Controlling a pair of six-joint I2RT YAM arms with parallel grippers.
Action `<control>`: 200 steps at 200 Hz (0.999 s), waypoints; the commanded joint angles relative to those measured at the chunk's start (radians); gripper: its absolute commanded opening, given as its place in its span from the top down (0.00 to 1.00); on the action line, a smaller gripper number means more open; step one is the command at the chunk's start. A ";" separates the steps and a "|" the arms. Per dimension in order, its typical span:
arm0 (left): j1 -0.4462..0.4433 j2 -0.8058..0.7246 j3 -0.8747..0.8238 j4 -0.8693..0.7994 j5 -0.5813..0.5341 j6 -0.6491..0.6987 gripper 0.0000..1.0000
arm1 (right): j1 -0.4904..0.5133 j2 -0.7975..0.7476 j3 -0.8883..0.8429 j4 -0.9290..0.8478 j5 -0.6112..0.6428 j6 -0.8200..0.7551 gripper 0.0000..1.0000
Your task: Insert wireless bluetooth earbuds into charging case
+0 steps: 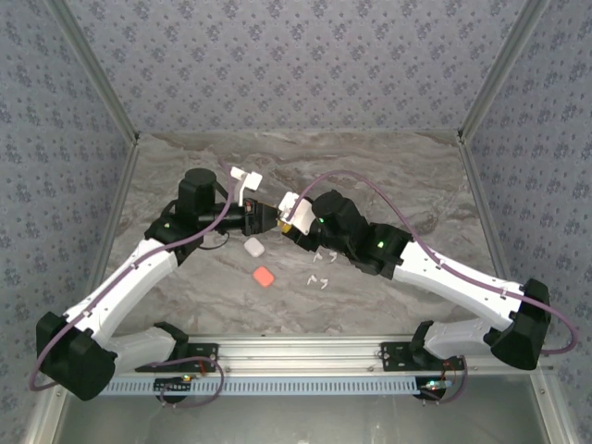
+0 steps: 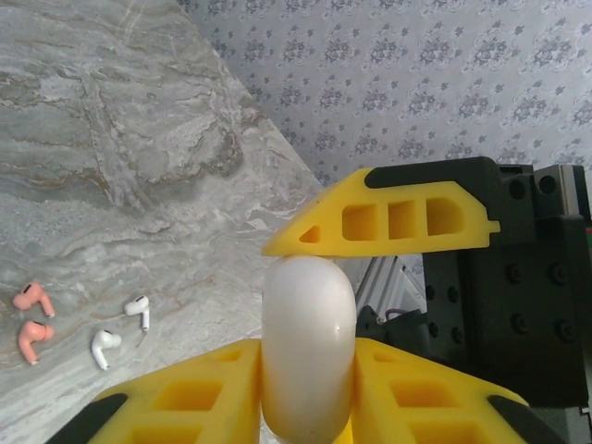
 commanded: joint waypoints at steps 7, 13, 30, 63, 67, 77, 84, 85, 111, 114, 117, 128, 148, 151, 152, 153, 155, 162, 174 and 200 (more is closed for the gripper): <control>-0.014 -0.001 0.016 0.003 0.047 0.036 0.78 | 0.002 -0.014 0.020 0.043 -0.010 0.028 0.53; -0.014 -0.003 0.016 0.000 0.045 0.042 0.79 | -0.001 -0.014 0.021 0.041 -0.012 0.034 0.52; -0.014 -0.014 0.008 0.013 0.034 0.050 0.80 | -0.013 -0.020 0.026 0.018 -0.035 0.059 0.39; -0.014 -0.051 -0.041 0.125 -0.010 0.047 0.84 | -0.071 -0.078 0.003 -0.033 -0.142 0.135 0.15; -0.013 -0.059 -0.051 0.144 -0.022 0.047 0.84 | -0.081 -0.090 -0.005 -0.040 -0.164 0.143 0.12; -0.014 -0.076 -0.076 0.196 -0.059 0.049 0.86 | -0.110 -0.129 -0.036 -0.050 -0.237 0.157 0.05; -0.015 -0.090 -0.099 0.240 -0.084 0.050 0.88 | -0.140 -0.160 -0.066 -0.038 -0.289 0.189 0.00; -0.015 -0.092 -0.101 0.246 -0.088 0.050 0.88 | -0.144 -0.165 -0.071 -0.034 -0.296 0.194 0.00; -0.015 -0.144 -0.193 0.431 -0.158 0.048 0.90 | -0.273 -0.287 -0.207 0.096 -0.511 0.346 0.00; -0.016 -0.150 -0.203 0.453 -0.164 0.048 0.90 | -0.287 -0.296 -0.216 0.116 -0.529 0.366 0.00; -0.015 -0.154 -0.211 0.473 -0.169 0.048 0.91 | -0.301 -0.310 -0.232 0.132 -0.544 0.380 0.00; -0.016 -0.171 -0.237 0.538 -0.184 0.051 0.92 | -0.339 -0.338 -0.272 0.204 -0.580 0.455 0.00; -0.019 -0.194 -0.267 0.618 -0.196 0.062 0.94 | -0.376 -0.355 -0.319 0.329 -0.637 0.548 0.00; -0.020 -0.196 -0.270 0.623 -0.197 0.064 0.94 | -0.378 -0.356 -0.322 0.339 -0.641 0.555 0.00; -0.020 -0.197 -0.271 0.627 -0.198 0.065 0.94 | -0.379 -0.355 -0.324 0.349 -0.644 0.560 0.00; -0.021 -0.197 -0.272 0.629 -0.199 0.066 0.94 | -0.379 -0.355 -0.324 0.349 -0.644 0.560 0.00; -0.022 -0.200 -0.272 0.634 -0.200 0.067 0.95 | -0.381 -0.353 -0.325 0.358 -0.647 0.568 0.00; -0.023 -0.206 -0.275 0.643 -0.202 0.073 0.95 | -0.387 -0.345 -0.329 0.393 -0.655 0.590 0.00; -0.026 -0.211 -0.276 0.651 -0.201 0.081 0.95 | -0.388 -0.327 -0.325 0.438 -0.668 0.618 0.00; -0.034 -0.218 -0.271 0.652 -0.195 0.094 0.96 | -0.387 -0.252 -0.285 0.499 -0.704 0.652 0.00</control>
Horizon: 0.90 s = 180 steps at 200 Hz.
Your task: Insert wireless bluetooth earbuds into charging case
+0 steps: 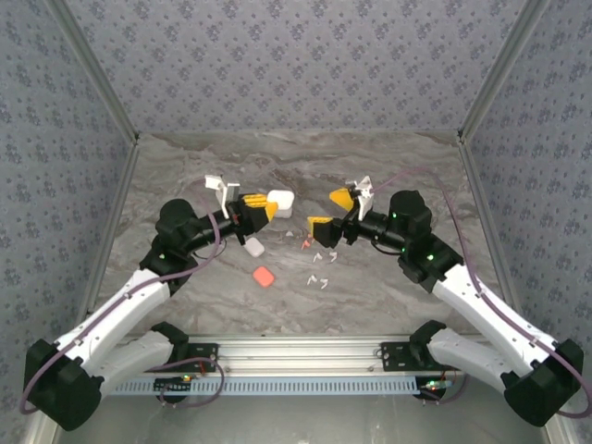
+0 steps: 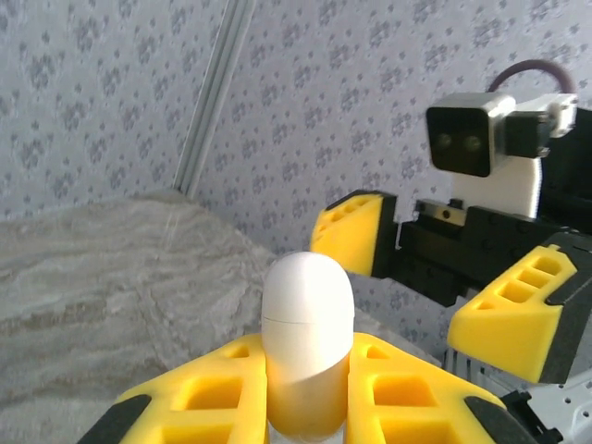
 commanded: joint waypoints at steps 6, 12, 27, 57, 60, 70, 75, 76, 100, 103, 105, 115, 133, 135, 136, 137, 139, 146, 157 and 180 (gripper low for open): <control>-0.012 -0.021 0.007 0.089 0.000 0.036 0.96 | -0.002 0.066 0.052 0.130 -0.085 0.088 0.00; -0.014 -0.021 0.008 0.087 0.002 0.038 0.96 | -0.001 0.083 0.066 0.135 -0.090 0.090 0.00; -0.018 -0.021 0.009 0.085 0.001 0.043 0.97 | 0.001 0.116 0.095 0.147 -0.100 0.090 0.00; -0.023 -0.022 0.008 0.084 0.002 0.046 0.98 | 0.002 0.159 0.125 0.158 -0.098 0.084 0.00; -0.024 -0.022 0.009 0.084 0.001 0.046 0.98 | 0.003 0.162 0.127 0.156 -0.096 0.084 0.00; -0.024 -0.022 0.009 0.082 0.001 0.047 0.98 | 0.003 0.174 0.135 0.155 -0.095 0.084 0.00; -0.025 -0.022 0.008 0.081 0.001 0.047 0.98 | 0.002 0.180 0.139 0.154 -0.096 0.083 0.00; -0.026 -0.023 0.008 0.081 0.001 0.047 0.98 | 0.002 0.182 0.141 0.154 -0.096 0.083 0.00; -0.026 -0.022 0.008 0.082 0.002 0.047 0.98 | 0.002 0.209 0.163 0.134 -0.093 0.073 0.01; -0.026 -0.023 0.008 0.082 0.002 0.047 0.99 | 0.003 0.211 0.165 0.132 -0.091 0.073 0.01; -0.026 -0.023 0.008 0.082 0.002 0.046 0.99 | 0.003 0.213 0.166 0.132 -0.090 0.074 0.01; -0.027 -0.023 0.008 0.084 0.001 0.047 0.99 | 0.002 0.222 0.173 0.131 -0.084 0.074 0.01; -0.026 -0.023 0.008 0.084 0.001 0.045 0.99 | 0.001 0.241 0.189 0.120 -0.083 0.076 0.01; -0.027 -0.023 0.008 0.084 0.002 0.046 0.99 | 0.001 0.243 0.190 0.119 -0.083 0.077 0.01; -0.027 -0.023 0.008 0.084 0.003 0.046 0.99 | 0.001 0.244 0.191 0.119 -0.083 0.077 0.01; -0.027 -0.023 0.008 0.084 0.002 0.046 0.99 | 0.001 0.245 0.191 0.119 -0.083 0.077 0.01; -0.028 -0.023 0.008 0.084 0.003 0.045 0.99 | 0.000 0.247 0.194 0.118 -0.083 0.076 0.01; -0.028 -0.022 0.008 0.085 0.003 0.046 0.99 | 0.001 0.253 0.198 0.117 -0.083 0.076 0.01; -0.028 -0.023 0.008 0.083 0.004 0.047 0.99 | -0.001 0.262 0.205 0.115 -0.084 0.078 0.01; -0.029 -0.025 0.008 0.081 0.004 0.050 1.00 | -0.007 0.273 0.221 0.112 -0.081 0.078 0.02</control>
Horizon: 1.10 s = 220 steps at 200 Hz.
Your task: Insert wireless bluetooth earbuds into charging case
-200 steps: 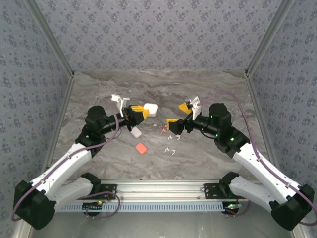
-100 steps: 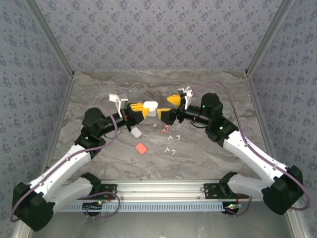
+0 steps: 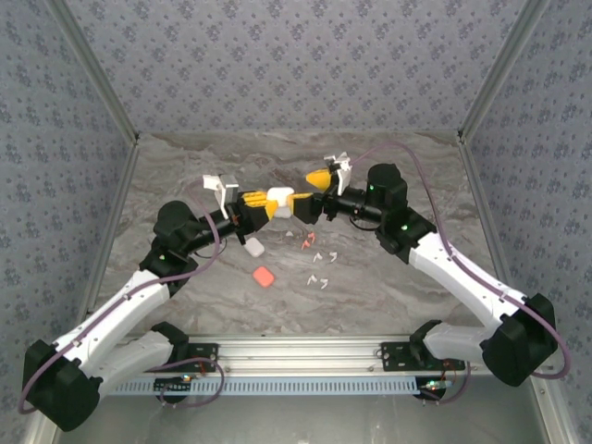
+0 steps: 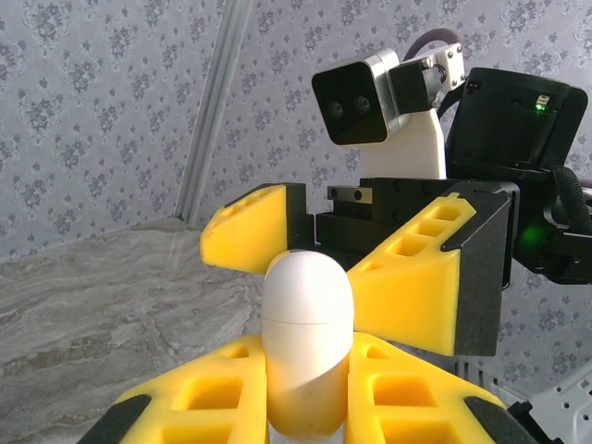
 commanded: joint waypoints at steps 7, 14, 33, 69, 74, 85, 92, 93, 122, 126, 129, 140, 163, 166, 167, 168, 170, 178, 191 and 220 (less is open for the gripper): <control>-0.010 -0.020 0.007 0.043 0.025 0.020 1.00 | -0.010 0.022 0.056 -0.007 -0.004 0.005 0.01; -0.011 -0.020 0.007 0.043 0.025 0.021 1.00 | -0.014 0.027 0.062 -0.011 -0.007 0.005 0.01; -0.012 -0.020 0.006 0.042 0.025 0.025 1.00 | -0.019 0.040 0.077 -0.022 -0.015 0.003 0.01; -0.013 -0.019 0.006 0.033 0.023 0.030 1.00 | -0.028 0.057 0.096 -0.036 -0.024 0.001 0.01; -0.013 -0.019 0.007 0.034 0.023 0.031 1.00 | -0.028 0.058 0.099 -0.038 -0.023 0.001 0.01; -0.013 -0.020 0.004 0.031 0.022 0.031 1.00 | -0.032 0.061 0.104 -0.050 -0.018 0.001 0.01; -0.015 -0.019 0.004 0.030 0.022 0.031 1.00 | -0.034 0.063 0.111 -0.061 -0.015 0.002 0.01; -0.015 -0.019 0.004 0.030 0.022 0.031 1.00 | -0.035 0.063 0.112 -0.062 -0.015 0.001 0.01; -0.017 -0.019 0.004 0.028 0.017 0.033 1.00 | -0.039 0.071 0.124 -0.075 -0.027 0.002 0.01; -0.018 -0.020 0.004 0.027 0.017 0.034 1.00 | -0.039 0.071 0.126 -0.076 -0.027 0.000 0.01; -0.018 -0.019 0.004 0.026 0.018 0.034 1.00 | -0.038 0.071 0.126 -0.077 -0.027 0.000 0.01; -0.019 -0.020 0.004 0.024 0.015 0.036 1.00 | -0.039 0.068 0.126 -0.077 -0.030 -0.002 0.00; -0.020 -0.021 0.003 0.019 0.013 0.043 1.00 | -0.047 0.059 0.130 -0.087 -0.028 0.004 0.00; -0.021 -0.021 0.003 0.018 0.011 0.045 1.00 | -0.049 0.058 0.130 -0.089 -0.031 0.005 0.00; -0.020 -0.020 0.003 0.017 0.010 0.045 1.00 | -0.049 0.057 0.130 -0.090 -0.031 0.005 0.00; -0.021 -0.021 0.004 0.016 0.010 0.045 1.00 | -0.049 0.056 0.130 -0.090 -0.032 0.005 0.00; -0.022 -0.021 0.003 0.014 0.009 0.046 1.00 | -0.050 0.054 0.130 -0.090 -0.034 0.004 0.00; -0.021 -0.021 0.002 0.012 0.004 0.050 1.00 | -0.054 0.042 0.131 -0.093 -0.040 0.007 0.00; -0.024 -0.024 -0.003 0.006 -0.008 0.057 1.00 | -0.057 0.012 0.127 -0.103 -0.039 0.007 0.00; -0.024 -0.037 -0.029 0.017 -0.030 0.076 1.00 | -0.057 -0.062 0.133 -0.271 0.042 0.009 0.00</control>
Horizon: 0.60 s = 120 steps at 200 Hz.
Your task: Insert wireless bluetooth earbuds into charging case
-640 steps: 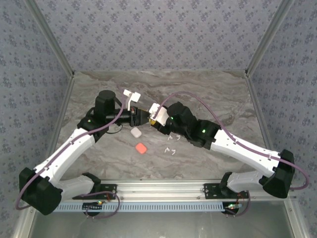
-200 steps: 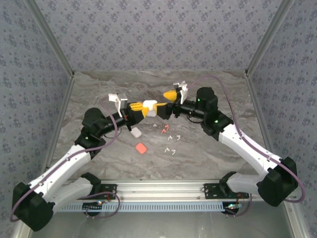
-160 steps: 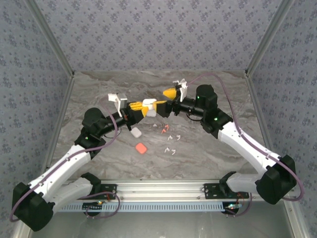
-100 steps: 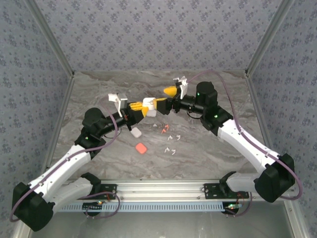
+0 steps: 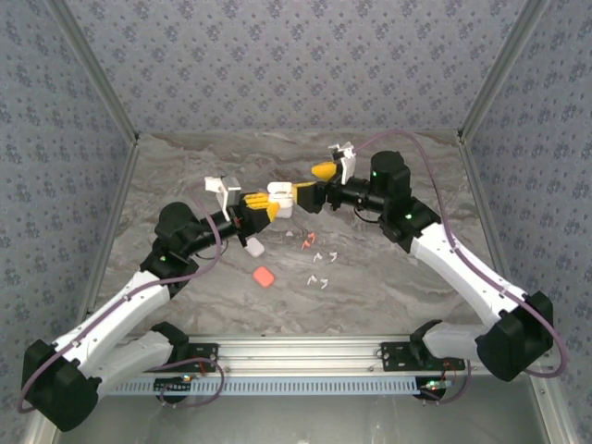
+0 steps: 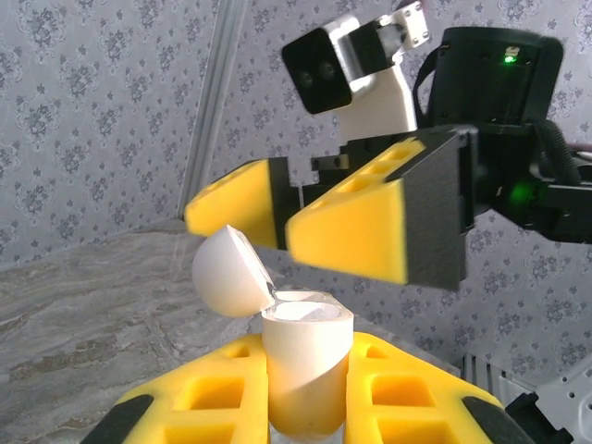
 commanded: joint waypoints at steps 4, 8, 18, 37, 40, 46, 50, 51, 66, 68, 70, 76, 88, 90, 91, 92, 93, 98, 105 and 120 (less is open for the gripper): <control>-0.006 -0.033 -0.024 0.027 -0.014 0.038 1.00 | -0.005 -0.092 0.038 -0.170 0.080 0.014 0.00; -0.006 -0.036 -0.031 0.033 -0.016 0.041 1.00 | -0.005 -0.100 0.035 -0.199 0.103 0.025 0.01; -0.006 -0.043 -0.044 0.044 -0.018 0.046 1.00 | -0.007 -0.122 0.018 -0.276 0.167 0.054 0.02; -0.005 -0.058 -0.063 0.055 -0.015 0.057 1.00 | -0.014 -0.160 -0.041 -0.391 0.290 0.140 0.07; -0.005 -0.062 -0.067 0.057 -0.017 0.060 1.00 | -0.016 -0.163 -0.052 -0.407 0.302 0.153 0.08; -0.006 -0.068 -0.071 0.057 -0.017 0.063 1.00 | -0.018 -0.169 -0.075 -0.432 0.324 0.178 0.11; -0.006 -0.072 -0.074 0.057 -0.018 0.067 1.00 | -0.019 -0.171 -0.089 -0.449 0.336 0.191 0.13; -0.006 -0.074 -0.075 0.057 -0.018 0.068 1.00 | -0.019 -0.170 -0.092 -0.451 0.339 0.196 0.13; -0.006 -0.087 -0.081 0.051 -0.018 0.077 1.00 | -0.019 -0.157 -0.134 -0.516 0.376 0.241 0.21; -0.005 -0.090 -0.081 0.051 -0.018 0.079 1.00 | -0.020 -0.153 -0.138 -0.525 0.381 0.245 0.22; -0.006 -0.092 -0.082 0.049 -0.018 0.079 1.00 | -0.020 -0.149 -0.140 -0.532 0.386 0.249 0.22; -0.005 -0.098 -0.081 0.042 -0.015 0.085 1.00 | -0.016 -0.134 -0.148 -0.557 0.399 0.256 0.24; -0.006 -0.108 -0.079 0.032 -0.011 0.090 1.00 | -0.012 -0.094 -0.153 -0.600 0.417 0.264 0.27; -0.006 -0.109 -0.080 0.031 -0.010 0.091 1.00 | -0.012 -0.086 -0.154 -0.604 0.418 0.265 0.27; -0.006 -0.111 -0.081 0.029 -0.009 0.093 1.00 | -0.013 -0.081 -0.155 -0.606 0.418 0.264 0.27; -0.005 -0.111 -0.081 0.029 -0.009 0.094 1.00 | -0.013 -0.077 -0.155 -0.607 0.418 0.264 0.28; -0.005 -0.112 -0.079 0.028 -0.009 0.093 1.00 | -0.014 -0.075 -0.155 -0.609 0.418 0.263 0.28; -0.006 -0.115 -0.079 0.026 -0.006 0.096 1.00 | -0.014 -0.051 -0.157 -0.616 0.418 0.261 0.29; -0.006 -0.120 -0.078 0.022 -0.006 0.097 1.00 | -0.011 -0.023 -0.156 -0.627 0.417 0.261 0.31; -0.006 -0.129 -0.078 0.012 -0.009 0.103 1.00 | -0.010 0.043 -0.155 -0.631 0.418 0.255 0.34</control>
